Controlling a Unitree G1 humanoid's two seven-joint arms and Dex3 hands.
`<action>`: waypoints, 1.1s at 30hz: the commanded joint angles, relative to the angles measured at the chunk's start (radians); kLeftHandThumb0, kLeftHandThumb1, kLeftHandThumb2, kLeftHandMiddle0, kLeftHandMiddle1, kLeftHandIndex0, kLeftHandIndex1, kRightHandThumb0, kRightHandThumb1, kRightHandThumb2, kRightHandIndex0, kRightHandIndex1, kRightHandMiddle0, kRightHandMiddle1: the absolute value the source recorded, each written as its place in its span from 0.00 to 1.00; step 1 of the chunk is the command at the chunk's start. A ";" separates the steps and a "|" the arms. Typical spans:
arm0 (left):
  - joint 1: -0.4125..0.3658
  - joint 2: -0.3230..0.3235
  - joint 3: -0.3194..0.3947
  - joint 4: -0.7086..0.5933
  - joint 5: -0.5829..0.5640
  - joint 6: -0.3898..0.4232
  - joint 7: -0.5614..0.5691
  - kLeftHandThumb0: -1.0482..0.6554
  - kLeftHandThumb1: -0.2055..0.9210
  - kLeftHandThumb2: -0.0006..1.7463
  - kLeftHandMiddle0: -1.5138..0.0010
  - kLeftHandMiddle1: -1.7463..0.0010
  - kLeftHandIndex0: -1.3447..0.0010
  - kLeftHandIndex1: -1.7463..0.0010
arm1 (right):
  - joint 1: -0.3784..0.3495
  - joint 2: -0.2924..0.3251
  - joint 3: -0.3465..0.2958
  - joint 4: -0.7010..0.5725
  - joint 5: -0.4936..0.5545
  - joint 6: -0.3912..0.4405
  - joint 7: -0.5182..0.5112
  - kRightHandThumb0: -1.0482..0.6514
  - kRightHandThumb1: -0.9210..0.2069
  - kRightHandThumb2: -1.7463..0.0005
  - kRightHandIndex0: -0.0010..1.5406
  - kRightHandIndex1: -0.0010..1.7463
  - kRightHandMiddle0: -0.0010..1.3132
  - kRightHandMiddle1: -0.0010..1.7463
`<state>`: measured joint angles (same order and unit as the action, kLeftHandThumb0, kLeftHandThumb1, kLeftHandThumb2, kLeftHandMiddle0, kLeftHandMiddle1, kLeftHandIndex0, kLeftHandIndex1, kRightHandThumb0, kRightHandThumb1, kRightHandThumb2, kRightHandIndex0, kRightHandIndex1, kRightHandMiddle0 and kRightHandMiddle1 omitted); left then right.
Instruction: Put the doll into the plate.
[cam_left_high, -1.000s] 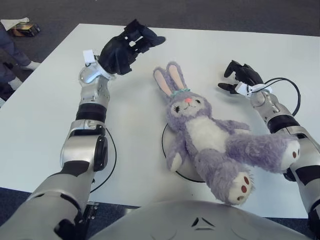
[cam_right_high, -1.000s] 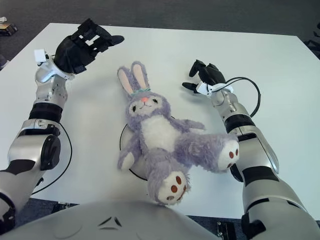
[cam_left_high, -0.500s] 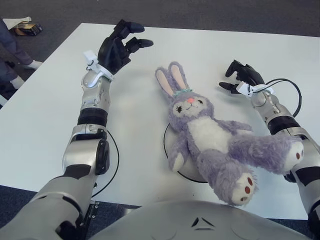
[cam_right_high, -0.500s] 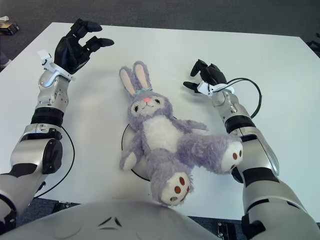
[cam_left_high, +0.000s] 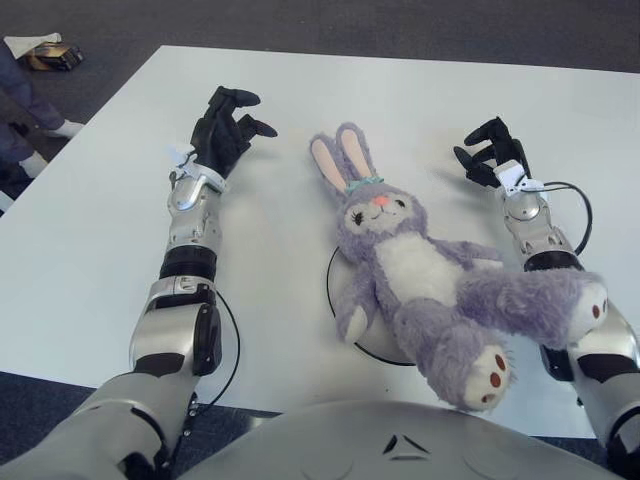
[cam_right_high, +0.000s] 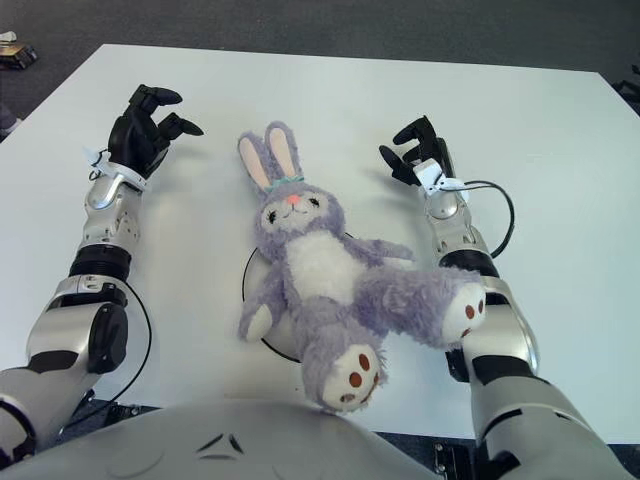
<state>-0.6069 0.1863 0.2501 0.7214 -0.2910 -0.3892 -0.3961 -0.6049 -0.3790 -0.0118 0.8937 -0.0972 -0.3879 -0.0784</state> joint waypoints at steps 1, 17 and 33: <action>-0.001 -0.007 0.004 0.009 0.019 -0.020 0.039 0.20 1.00 0.51 0.58 0.04 0.86 0.01 | 0.036 0.032 -0.053 -0.023 0.079 0.041 0.057 0.41 0.00 0.70 0.25 0.84 0.14 1.00; 0.037 -0.014 -0.035 0.005 0.132 -0.038 0.172 0.40 0.90 0.40 0.53 0.01 0.80 0.00 | 0.119 0.148 -0.278 -0.242 0.340 0.129 0.071 0.41 0.02 0.68 0.31 0.84 0.16 1.00; 0.106 -0.021 -0.068 -0.085 0.177 0.066 0.252 0.40 0.92 0.38 0.44 0.00 0.81 0.00 | 0.151 0.228 -0.324 -0.330 0.366 0.216 0.006 0.39 0.24 0.49 0.39 0.91 0.27 1.00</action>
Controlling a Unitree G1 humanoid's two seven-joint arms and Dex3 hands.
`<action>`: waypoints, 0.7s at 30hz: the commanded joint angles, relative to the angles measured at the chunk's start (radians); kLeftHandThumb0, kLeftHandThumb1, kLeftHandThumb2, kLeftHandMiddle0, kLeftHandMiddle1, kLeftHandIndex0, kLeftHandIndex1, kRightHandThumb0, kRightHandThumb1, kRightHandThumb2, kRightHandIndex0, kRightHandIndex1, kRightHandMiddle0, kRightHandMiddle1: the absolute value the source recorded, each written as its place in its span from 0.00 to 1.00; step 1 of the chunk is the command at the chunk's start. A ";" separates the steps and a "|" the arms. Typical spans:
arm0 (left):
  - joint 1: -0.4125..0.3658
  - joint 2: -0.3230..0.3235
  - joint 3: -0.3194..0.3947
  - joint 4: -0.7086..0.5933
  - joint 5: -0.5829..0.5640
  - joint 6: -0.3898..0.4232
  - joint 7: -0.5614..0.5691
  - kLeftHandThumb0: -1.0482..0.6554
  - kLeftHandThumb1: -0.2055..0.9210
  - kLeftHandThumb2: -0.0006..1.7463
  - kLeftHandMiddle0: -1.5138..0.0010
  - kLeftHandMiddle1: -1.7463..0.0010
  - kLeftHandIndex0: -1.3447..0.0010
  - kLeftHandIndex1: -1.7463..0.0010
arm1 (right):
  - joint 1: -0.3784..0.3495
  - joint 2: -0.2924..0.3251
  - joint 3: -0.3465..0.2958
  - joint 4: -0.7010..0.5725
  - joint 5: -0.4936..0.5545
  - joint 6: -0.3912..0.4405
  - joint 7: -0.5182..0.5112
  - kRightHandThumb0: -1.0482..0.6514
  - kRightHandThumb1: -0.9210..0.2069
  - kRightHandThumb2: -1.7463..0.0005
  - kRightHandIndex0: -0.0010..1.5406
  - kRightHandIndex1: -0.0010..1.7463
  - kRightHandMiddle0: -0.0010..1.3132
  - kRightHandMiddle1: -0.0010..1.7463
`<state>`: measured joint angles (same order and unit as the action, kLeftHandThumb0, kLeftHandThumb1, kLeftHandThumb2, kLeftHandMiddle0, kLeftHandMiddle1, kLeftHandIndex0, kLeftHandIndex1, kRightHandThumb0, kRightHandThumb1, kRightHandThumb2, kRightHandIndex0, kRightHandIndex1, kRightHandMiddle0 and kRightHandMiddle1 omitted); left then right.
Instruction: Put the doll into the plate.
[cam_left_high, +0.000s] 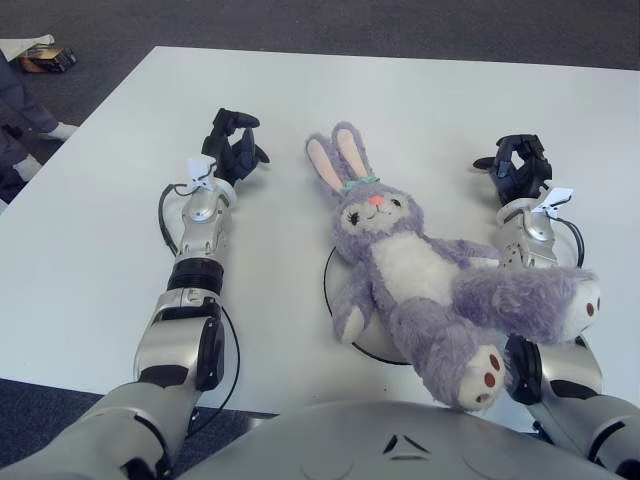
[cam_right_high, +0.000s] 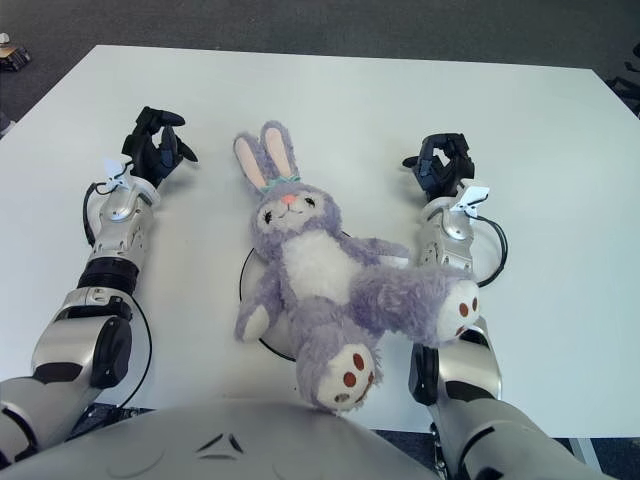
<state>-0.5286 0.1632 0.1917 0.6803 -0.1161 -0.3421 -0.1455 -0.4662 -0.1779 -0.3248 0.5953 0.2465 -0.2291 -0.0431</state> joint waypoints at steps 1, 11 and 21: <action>0.036 0.001 -0.012 -0.060 0.001 0.024 -0.003 0.40 0.92 0.38 0.44 0.00 0.81 0.00 | 0.011 0.032 -0.015 -0.040 0.026 0.073 -0.039 0.39 0.24 0.49 0.39 0.92 0.28 1.00; 0.102 0.012 -0.043 -0.185 -0.024 0.108 -0.086 0.40 0.91 0.38 0.43 0.00 0.81 0.00 | 0.006 0.038 0.000 -0.079 -0.003 0.140 -0.083 0.39 0.23 0.49 0.42 0.98 0.27 1.00; 0.121 0.007 -0.059 -0.210 -0.017 0.162 -0.095 0.40 0.92 0.38 0.45 0.00 0.81 0.00 | 0.010 0.025 0.029 -0.068 -0.050 0.110 -0.064 0.39 0.24 0.49 0.44 0.99 0.28 1.00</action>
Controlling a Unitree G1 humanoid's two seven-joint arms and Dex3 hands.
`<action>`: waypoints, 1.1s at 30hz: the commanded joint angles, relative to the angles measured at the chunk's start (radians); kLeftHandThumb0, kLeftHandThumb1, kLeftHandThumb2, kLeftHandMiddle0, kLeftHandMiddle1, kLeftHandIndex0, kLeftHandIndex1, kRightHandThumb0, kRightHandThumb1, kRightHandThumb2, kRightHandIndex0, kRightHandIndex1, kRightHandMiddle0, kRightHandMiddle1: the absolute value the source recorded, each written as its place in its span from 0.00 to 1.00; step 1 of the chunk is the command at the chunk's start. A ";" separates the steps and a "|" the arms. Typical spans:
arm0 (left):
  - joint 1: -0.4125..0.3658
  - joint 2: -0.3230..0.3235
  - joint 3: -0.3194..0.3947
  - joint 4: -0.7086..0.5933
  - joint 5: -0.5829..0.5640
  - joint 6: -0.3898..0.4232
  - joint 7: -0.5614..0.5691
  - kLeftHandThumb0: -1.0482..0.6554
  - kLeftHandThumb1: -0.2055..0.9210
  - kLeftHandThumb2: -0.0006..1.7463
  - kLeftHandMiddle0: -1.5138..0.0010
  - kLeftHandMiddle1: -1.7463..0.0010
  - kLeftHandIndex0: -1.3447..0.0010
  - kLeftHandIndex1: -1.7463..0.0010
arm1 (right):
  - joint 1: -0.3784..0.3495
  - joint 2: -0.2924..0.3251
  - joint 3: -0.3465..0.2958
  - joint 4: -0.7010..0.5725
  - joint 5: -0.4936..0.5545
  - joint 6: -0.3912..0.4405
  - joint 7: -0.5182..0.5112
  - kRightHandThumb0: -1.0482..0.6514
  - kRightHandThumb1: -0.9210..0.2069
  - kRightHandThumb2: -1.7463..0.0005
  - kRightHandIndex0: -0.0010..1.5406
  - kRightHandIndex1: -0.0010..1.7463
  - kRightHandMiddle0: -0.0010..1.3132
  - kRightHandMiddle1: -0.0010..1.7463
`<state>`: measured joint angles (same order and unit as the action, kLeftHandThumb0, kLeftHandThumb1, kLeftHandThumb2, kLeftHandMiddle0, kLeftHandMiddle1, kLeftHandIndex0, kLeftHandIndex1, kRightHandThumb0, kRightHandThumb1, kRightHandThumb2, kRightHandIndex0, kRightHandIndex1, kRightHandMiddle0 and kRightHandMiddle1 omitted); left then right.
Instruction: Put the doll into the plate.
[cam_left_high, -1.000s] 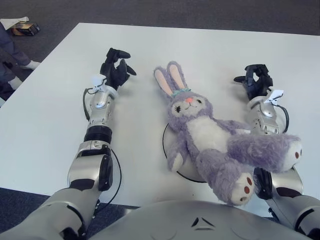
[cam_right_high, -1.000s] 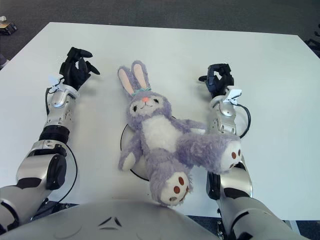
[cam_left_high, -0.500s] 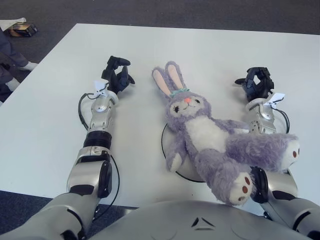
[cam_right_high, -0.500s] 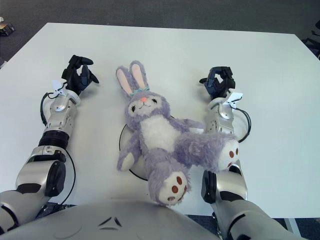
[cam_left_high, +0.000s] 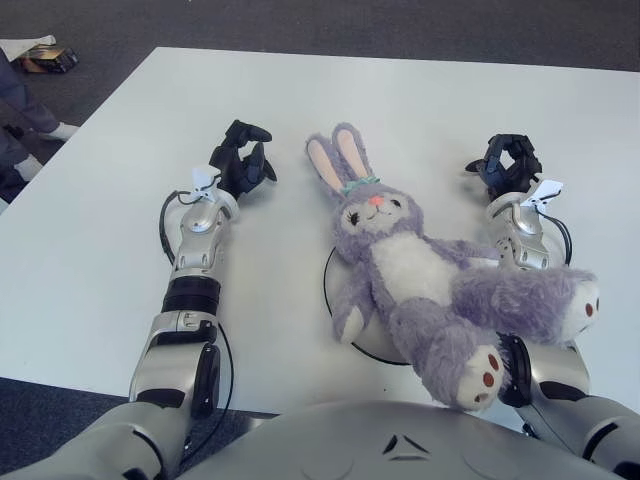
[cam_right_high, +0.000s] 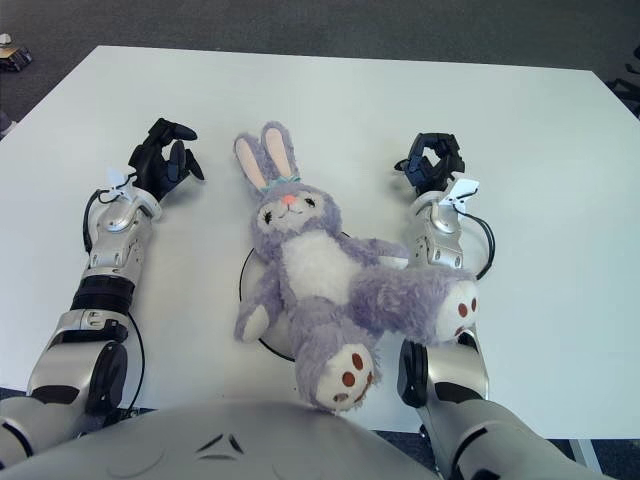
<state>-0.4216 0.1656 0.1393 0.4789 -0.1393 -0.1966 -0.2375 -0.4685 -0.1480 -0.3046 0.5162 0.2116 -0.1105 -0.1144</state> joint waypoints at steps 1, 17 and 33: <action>0.014 0.004 -0.008 -0.009 0.008 0.019 0.000 0.40 0.92 0.38 0.45 0.00 0.81 0.00 | 0.012 -0.005 0.010 0.013 -0.019 -0.012 0.008 0.39 0.24 0.49 0.44 0.99 0.28 1.00; 0.048 -0.010 -0.030 -0.027 0.055 0.002 0.053 0.40 0.86 0.42 0.44 0.00 0.79 0.00 | -0.011 -0.018 0.022 0.068 -0.021 -0.043 0.108 0.37 0.38 0.37 0.48 1.00 0.36 1.00; 0.071 -0.011 -0.043 -0.052 0.080 0.017 0.073 0.40 0.88 0.41 0.42 0.00 0.79 0.00 | -0.028 -0.047 0.047 0.118 -0.059 -0.050 0.141 0.36 0.43 0.33 0.58 1.00 0.39 1.00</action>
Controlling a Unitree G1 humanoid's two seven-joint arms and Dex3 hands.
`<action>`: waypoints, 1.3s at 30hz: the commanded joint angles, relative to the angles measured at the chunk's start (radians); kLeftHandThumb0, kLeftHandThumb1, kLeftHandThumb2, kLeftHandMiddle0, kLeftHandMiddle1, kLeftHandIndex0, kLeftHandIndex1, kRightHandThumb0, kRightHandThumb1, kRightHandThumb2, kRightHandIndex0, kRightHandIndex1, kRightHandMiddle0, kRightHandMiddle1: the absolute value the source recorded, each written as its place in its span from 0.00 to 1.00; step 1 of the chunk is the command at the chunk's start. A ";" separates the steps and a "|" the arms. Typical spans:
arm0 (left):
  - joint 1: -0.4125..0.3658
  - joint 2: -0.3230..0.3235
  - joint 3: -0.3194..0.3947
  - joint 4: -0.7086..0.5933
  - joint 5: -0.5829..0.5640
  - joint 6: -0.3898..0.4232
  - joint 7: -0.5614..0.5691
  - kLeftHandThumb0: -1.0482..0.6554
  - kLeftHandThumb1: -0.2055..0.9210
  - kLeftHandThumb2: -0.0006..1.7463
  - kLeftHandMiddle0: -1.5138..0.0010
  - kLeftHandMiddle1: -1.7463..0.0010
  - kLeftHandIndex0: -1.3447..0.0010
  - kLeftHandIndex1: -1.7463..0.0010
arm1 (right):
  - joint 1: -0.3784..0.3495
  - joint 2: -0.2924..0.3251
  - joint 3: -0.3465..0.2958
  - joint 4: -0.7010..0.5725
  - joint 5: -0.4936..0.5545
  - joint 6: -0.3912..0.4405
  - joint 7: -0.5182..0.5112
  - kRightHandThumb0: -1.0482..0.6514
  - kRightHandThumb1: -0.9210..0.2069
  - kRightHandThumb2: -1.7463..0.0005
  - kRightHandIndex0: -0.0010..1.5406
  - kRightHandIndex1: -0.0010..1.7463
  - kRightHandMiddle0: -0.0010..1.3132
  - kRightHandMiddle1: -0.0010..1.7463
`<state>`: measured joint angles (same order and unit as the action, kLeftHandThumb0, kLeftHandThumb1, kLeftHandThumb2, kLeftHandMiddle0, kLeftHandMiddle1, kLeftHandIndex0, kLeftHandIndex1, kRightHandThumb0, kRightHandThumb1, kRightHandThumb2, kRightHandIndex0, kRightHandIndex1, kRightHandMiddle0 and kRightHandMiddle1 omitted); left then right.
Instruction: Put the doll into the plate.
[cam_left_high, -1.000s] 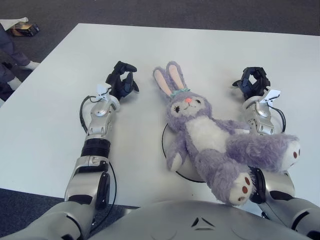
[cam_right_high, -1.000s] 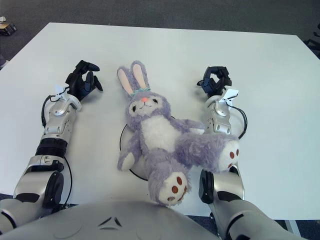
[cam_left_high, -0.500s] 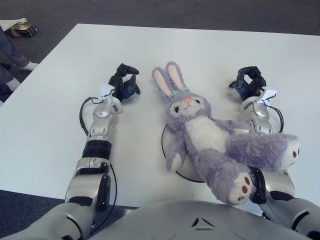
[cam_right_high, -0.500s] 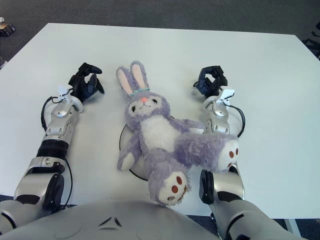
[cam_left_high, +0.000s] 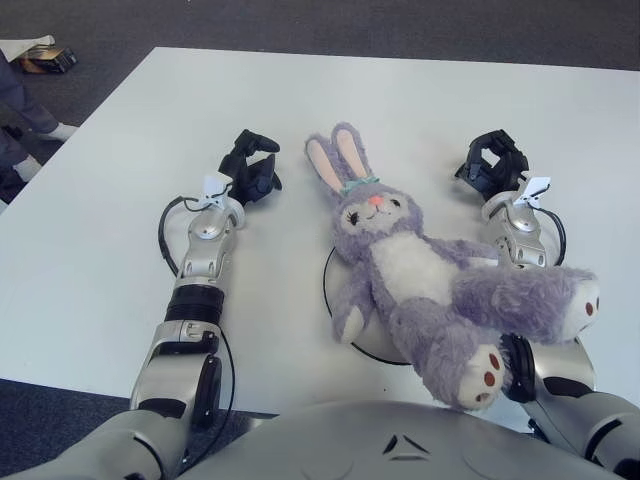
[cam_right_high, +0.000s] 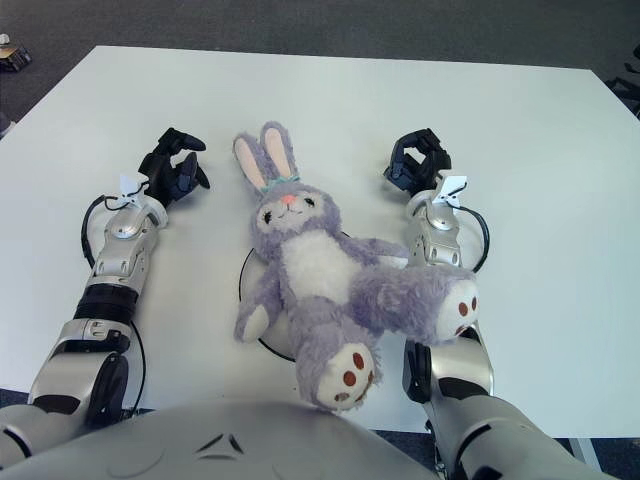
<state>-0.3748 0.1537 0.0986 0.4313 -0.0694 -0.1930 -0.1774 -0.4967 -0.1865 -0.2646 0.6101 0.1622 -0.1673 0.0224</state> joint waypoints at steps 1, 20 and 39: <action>0.026 0.001 -0.002 -0.006 0.009 0.016 0.012 0.40 0.88 0.41 0.42 0.00 0.79 0.00 | 0.000 -0.011 0.009 0.026 -0.012 0.007 0.008 0.36 0.43 0.33 0.58 1.00 0.40 1.00; 0.045 -0.010 -0.007 -0.045 0.006 0.055 0.026 0.40 0.91 0.38 0.41 0.00 0.81 0.00 | -0.007 -0.036 0.022 0.056 -0.020 0.009 0.040 0.36 0.41 0.35 0.64 1.00 0.38 1.00; 0.057 -0.014 -0.008 -0.068 0.003 0.075 0.030 0.40 0.93 0.36 0.42 0.00 0.82 0.00 | -0.007 -0.060 0.050 0.070 -0.067 0.007 0.029 0.36 0.40 0.35 0.66 1.00 0.38 1.00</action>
<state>-0.3442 0.1403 0.0958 0.3660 -0.0702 -0.1424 -0.1508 -0.5235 -0.2347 -0.2245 0.6684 0.1121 -0.1767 0.0568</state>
